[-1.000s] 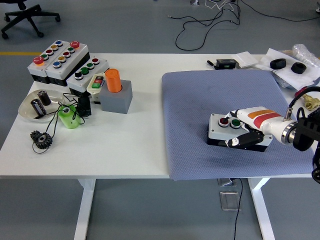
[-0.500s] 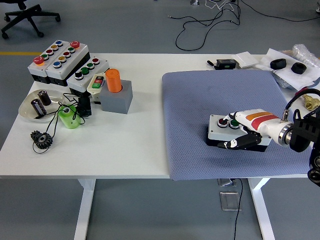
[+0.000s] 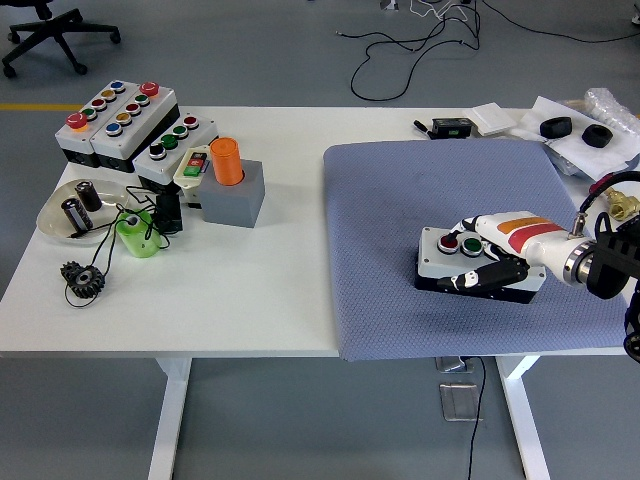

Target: Pick up the button,place it on the desk,press the button,press the button

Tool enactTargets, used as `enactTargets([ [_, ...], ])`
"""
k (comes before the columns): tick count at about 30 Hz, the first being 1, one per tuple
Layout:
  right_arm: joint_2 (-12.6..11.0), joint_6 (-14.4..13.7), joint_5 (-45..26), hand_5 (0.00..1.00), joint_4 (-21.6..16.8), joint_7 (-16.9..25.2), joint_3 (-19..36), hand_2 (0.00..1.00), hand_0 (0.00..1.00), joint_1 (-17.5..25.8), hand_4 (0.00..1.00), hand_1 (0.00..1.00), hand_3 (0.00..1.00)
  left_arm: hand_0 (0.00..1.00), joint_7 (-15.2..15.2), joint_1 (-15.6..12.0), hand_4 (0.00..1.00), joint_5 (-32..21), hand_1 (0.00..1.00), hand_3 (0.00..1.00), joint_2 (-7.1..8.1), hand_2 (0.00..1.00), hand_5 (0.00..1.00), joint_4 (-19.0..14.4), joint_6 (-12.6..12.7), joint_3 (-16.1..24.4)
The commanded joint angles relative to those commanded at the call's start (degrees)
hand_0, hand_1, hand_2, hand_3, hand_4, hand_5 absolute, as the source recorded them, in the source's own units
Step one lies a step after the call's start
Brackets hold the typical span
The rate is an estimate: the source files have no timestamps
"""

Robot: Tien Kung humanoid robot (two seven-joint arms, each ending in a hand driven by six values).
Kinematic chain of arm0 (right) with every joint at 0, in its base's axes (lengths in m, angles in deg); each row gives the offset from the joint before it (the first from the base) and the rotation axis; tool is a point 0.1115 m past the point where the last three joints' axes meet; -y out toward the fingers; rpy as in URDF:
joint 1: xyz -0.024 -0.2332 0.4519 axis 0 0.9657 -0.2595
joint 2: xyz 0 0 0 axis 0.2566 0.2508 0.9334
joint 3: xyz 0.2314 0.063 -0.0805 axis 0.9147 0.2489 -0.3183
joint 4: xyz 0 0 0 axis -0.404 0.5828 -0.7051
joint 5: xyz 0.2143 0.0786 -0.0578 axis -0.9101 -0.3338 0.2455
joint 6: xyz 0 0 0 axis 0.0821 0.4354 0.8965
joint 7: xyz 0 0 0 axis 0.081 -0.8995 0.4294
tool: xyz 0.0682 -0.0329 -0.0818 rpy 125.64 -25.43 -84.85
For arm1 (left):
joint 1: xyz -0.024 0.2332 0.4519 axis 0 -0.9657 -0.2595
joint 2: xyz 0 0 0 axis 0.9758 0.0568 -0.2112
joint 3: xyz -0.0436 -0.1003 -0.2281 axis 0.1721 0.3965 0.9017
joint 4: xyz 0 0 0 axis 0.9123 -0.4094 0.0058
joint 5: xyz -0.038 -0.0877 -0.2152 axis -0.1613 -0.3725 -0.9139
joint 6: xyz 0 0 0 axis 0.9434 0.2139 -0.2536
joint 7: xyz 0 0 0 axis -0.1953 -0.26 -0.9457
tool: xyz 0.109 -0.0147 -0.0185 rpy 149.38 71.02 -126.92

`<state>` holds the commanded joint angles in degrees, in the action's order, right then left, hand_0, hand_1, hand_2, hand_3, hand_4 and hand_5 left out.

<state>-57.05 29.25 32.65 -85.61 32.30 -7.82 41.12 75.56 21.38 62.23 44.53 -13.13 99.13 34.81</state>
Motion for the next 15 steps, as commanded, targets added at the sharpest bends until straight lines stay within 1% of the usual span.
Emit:
enactTargets([
  [3,-0.2,-0.9,-4.2,0.727,-0.3,0.6,4.1,0.002,0.072,1.5,0.931,0.002,0.793,0.598,0.0,0.0,0.279,0.1,0.517,0.463,0.03,0.469,0.968,0.0,0.0,0.0],
  [6,0.1,-2.2,-9.8,0.727,0.6,1.3,8.3,0.002,0.072,3.1,0.931,0.002,0.793,0.598,0.0,-0.1,0.279,0.1,0.517,0.463,0.04,0.469,0.968,0.0,0.0,-0.1],
  [9,0.9,-4.1,-16.8,0.728,3.1,2.1,12.6,0.002,0.072,4.9,0.932,0.002,0.802,0.597,0.0,-0.1,0.28,0.0,0.516,0.462,0.04,0.467,0.968,0.0,0.0,-0.1],
  [12,1.5,-6.9,-23.9,0.728,6.1,2.3,15.9,0.002,0.072,6.7,0.932,0.002,0.802,0.597,0.0,-0.2,0.28,0.1,0.516,0.462,0.02,0.467,0.968,0.0,0.0,-0.2],
  [13,1.6,-7.3,-26.5,0.756,6.6,2.2,16.4,0.002,0.07,6.9,0.928,0.002,0.844,0.598,0.0,-0.2,0.279,0.1,0.517,0.464,0.01,0.467,0.964,0.0,0.0,-0.2],
  [15,1.3,-6.9,-31.3,0.756,8.4,0.9,17.2,0.002,0.07,7.7,0.928,0.002,0.844,0.598,0.0,-0.2,0.279,0.0,0.517,0.464,-0.03,0.467,0.964,0.0,0.0,-0.2],
])
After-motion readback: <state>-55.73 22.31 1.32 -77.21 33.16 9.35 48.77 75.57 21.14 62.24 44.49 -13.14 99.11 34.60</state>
